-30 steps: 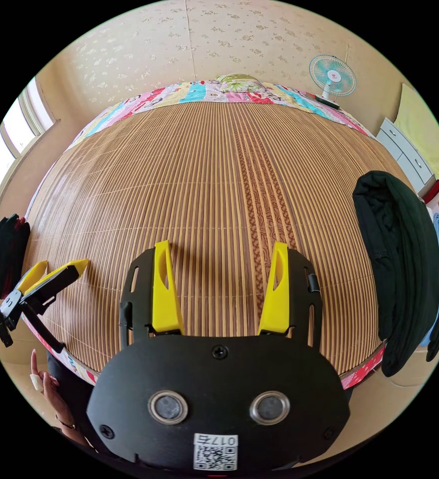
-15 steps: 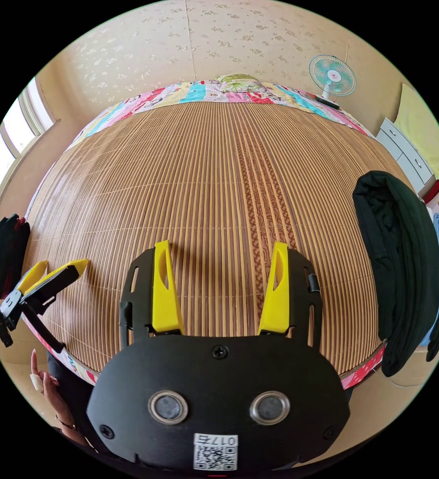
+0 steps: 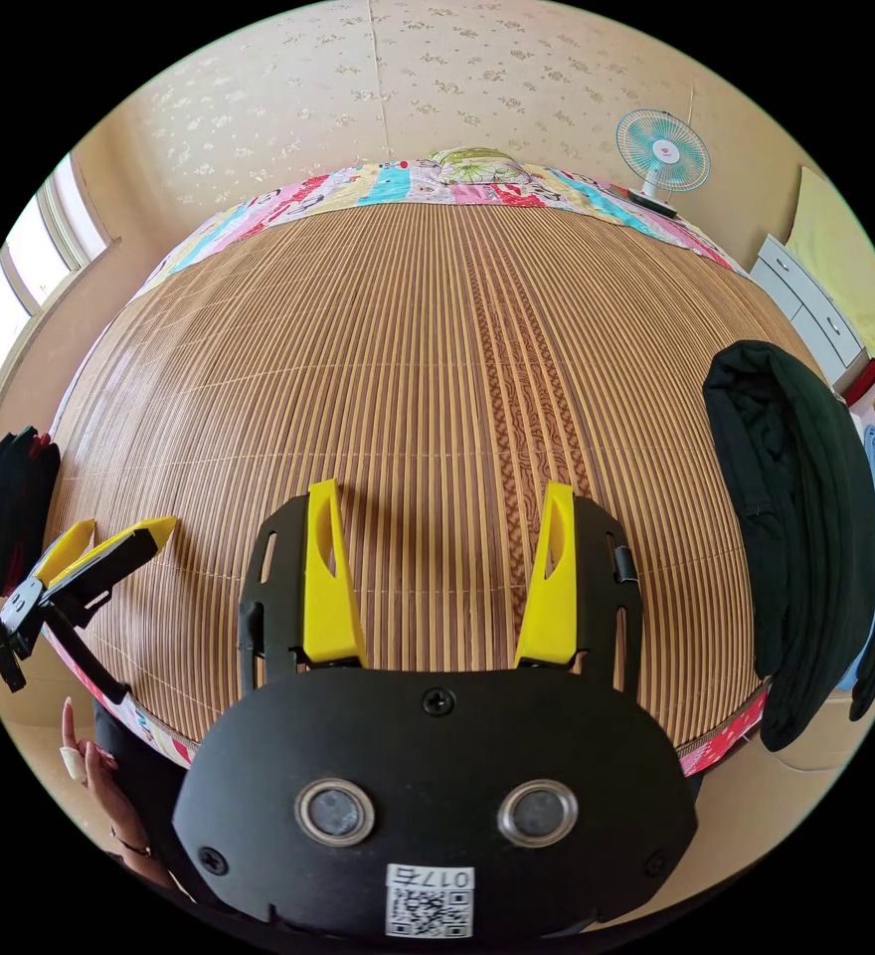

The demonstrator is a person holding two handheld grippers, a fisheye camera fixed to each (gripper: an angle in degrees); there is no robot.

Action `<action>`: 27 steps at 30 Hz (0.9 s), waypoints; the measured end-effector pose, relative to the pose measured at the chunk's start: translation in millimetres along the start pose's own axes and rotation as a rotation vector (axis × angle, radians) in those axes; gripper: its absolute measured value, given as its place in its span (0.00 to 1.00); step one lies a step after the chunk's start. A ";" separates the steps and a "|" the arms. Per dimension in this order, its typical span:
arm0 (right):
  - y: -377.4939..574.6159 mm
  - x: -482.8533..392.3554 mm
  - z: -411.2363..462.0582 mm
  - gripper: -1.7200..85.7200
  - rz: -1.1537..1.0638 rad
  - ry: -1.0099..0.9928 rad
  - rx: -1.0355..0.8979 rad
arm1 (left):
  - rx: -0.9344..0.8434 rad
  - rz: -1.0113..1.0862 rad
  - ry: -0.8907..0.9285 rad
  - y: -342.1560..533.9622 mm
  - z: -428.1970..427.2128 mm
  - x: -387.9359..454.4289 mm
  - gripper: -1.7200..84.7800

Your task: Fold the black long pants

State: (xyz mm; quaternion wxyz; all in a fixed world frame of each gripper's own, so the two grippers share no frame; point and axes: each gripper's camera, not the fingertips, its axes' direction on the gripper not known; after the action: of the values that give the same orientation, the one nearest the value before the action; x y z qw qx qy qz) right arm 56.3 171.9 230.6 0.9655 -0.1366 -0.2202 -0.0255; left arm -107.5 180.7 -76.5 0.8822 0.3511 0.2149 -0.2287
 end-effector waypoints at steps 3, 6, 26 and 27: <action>-0.1 -1.2 3.5 0.32 0.000 0.000 0.000 | 0.000 0.000 0.000 -0.4 -0.1 1.7 0.43; -0.3 -2.8 7.0 0.32 0.001 0.000 0.000 | 0.000 0.000 0.000 -0.9 -0.3 3.6 0.43; -6.8 -24.4 29.9 0.32 0.003 -0.002 0.002 | 0.001 -0.002 0.001 -7.5 -1.6 25.2 0.43; -7.2 -25.4 30.5 0.32 0.003 -0.002 0.002 | 0.001 -0.002 0.001 -7.8 -1.6 26.0 0.43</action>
State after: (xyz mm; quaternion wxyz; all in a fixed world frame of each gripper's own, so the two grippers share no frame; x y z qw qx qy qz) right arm 19.9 173.1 247.9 0.9655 -0.1360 -0.2210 -0.0236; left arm -91.3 170.3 -95.6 0.8816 0.3515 0.2156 -0.2297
